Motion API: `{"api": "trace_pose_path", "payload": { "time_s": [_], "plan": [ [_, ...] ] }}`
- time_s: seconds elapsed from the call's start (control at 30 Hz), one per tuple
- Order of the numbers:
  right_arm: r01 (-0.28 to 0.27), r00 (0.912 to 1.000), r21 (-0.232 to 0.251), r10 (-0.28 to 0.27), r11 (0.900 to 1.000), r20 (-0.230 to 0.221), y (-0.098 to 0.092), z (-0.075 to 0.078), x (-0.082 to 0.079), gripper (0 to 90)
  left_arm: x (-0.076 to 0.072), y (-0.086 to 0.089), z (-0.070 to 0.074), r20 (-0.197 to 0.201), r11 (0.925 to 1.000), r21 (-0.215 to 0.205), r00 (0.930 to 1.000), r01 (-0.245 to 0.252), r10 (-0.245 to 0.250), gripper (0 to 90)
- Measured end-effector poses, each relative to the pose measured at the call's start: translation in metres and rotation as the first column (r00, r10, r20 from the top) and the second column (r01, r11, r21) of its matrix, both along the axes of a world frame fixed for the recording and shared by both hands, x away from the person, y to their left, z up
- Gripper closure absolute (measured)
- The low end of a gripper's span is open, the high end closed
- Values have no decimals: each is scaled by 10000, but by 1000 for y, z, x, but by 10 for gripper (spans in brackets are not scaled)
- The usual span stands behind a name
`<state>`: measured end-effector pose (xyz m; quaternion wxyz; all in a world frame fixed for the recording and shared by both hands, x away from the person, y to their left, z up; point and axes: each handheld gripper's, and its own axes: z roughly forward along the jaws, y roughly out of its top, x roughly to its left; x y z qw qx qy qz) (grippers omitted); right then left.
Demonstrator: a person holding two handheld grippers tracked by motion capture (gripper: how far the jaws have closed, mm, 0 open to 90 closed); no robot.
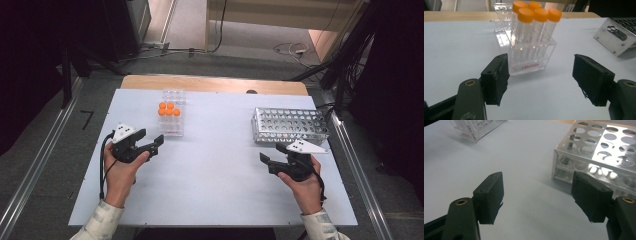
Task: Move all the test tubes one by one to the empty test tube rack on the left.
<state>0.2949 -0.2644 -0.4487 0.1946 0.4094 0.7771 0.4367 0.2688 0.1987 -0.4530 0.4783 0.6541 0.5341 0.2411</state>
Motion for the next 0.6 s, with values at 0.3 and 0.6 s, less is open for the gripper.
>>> {"api": "trace_pose_path", "payload": {
  "time_s": [0.3, 0.6],
  "plan": [
    [774, 9970, -55, -774, 9970, -68, -35, -6, -6, 228, -28, 9, -7, 262, 9996, 136, 9994, -248, 244, 256],
    [1187, 9928, -13, -1187, 9929, -165, -59, -10, -14, 218, -43, 9, -13, 319, 9990, 318, 9990, -327, 317, 233]
  ]
}}
